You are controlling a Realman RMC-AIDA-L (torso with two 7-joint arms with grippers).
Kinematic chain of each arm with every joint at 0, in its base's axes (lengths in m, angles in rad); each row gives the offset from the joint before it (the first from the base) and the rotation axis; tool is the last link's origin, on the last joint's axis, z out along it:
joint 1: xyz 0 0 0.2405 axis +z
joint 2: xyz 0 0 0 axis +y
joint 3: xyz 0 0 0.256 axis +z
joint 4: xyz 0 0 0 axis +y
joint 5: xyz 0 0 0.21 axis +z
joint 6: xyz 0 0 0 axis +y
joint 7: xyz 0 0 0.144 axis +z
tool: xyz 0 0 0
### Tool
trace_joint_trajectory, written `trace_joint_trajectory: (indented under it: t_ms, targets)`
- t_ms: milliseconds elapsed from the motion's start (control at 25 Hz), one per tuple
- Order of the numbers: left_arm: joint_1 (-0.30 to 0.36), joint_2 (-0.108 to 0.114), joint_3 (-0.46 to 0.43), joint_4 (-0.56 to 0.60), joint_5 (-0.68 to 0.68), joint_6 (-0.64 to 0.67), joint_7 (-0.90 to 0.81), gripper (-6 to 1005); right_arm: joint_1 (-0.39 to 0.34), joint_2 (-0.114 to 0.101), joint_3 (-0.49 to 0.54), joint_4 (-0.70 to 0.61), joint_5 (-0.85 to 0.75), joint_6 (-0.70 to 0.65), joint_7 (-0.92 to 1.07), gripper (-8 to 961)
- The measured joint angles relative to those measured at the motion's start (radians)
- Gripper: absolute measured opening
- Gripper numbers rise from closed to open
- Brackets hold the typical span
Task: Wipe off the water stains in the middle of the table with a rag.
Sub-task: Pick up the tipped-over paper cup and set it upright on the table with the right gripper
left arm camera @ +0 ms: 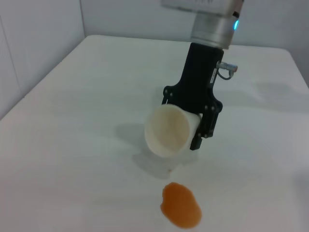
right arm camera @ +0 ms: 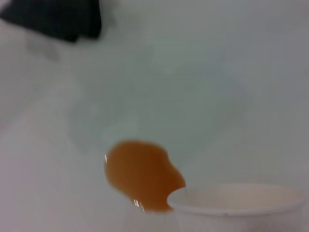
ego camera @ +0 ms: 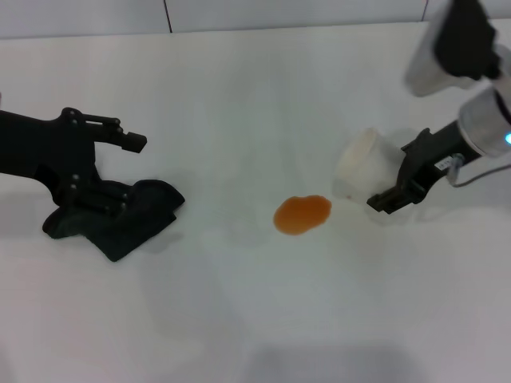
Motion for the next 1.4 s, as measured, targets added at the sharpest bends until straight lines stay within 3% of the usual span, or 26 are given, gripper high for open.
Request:
trace_joint_trajectory:
  t_ms: [240,440,680,920,1160,1400]
  targets:
    - [-0.004,0.003,0.0,0.008,0.015,0.007,-0.014,846,-0.182,0.001,0.081,-0.013,0.334,0.129,-0.263,636]
    - [0.004,0.006,0.0,0.028,0.016,0.009,-0.024,846,-0.291,0.002,0.082,0.097,0.653,0.23,-0.566,626]
    - [-0.001,0.008,0.002,0.029,0.017,0.009,-0.025,846,-0.292,0.003,0.081,0.4,1.009,0.244,-0.965,623]
    - [-0.006,0.011,0.003,0.029,0.017,0.014,-0.037,846,-0.285,0.008,0.08,0.682,1.327,0.134,-1.349,621]
    - [-0.012,0.003,0.003,0.043,0.017,0.036,-0.041,846,-0.252,0.013,0.081,0.917,1.494,0.052,-1.581,620]
    - [-0.018,-0.002,0.007,0.048,0.016,0.04,-0.053,846,-0.243,0.013,0.078,0.988,1.528,0.085,-1.618,619]
